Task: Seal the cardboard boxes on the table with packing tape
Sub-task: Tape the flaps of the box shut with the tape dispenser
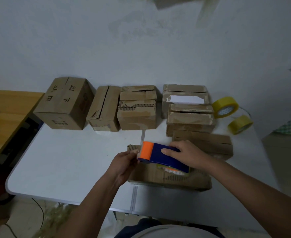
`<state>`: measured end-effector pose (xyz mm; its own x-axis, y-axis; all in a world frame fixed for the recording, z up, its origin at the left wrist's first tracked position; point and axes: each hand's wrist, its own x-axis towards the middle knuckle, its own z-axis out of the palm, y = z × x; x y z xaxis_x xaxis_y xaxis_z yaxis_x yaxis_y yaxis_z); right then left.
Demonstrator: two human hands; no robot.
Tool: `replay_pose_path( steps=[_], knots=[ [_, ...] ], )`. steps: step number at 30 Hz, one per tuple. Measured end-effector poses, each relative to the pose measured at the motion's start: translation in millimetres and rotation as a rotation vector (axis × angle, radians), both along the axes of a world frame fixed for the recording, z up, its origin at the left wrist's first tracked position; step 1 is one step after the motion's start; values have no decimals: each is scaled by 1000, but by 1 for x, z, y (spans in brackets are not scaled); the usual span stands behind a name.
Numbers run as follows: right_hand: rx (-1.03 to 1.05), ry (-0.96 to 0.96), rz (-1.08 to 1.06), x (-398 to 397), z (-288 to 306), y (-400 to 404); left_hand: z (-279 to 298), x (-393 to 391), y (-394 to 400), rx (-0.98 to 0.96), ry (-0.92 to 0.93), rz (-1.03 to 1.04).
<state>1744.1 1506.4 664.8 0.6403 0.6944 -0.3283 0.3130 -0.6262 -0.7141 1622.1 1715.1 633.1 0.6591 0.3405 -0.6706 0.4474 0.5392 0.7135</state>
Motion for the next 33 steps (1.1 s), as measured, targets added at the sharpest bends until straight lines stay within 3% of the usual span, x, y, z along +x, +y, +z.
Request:
replay_pose_path(
  steps=[7, 11, 16, 21, 26, 33],
  knots=[
    [-91, -45, 56, 8, -1, -6, -5, -9, 14, 44, -14, 12],
    [-116, -79, 64, 8, -3, -1, -11, -11, 15, 229, -15, -57],
    [-160, -151, 101, 6, 2, 8, -21, -14, 13, 415, -13, 5],
    [-156, -157, 106, 4, 7, 16, -22, -14, 18, 401, -47, 43],
    [-218, -182, 113, 12, 8, 2, -29, -30, 56, 372, -1, 212],
    [-313, -234, 78, 13, -3, 4, -49, -43, 65, 289, 39, 183]
  ],
)
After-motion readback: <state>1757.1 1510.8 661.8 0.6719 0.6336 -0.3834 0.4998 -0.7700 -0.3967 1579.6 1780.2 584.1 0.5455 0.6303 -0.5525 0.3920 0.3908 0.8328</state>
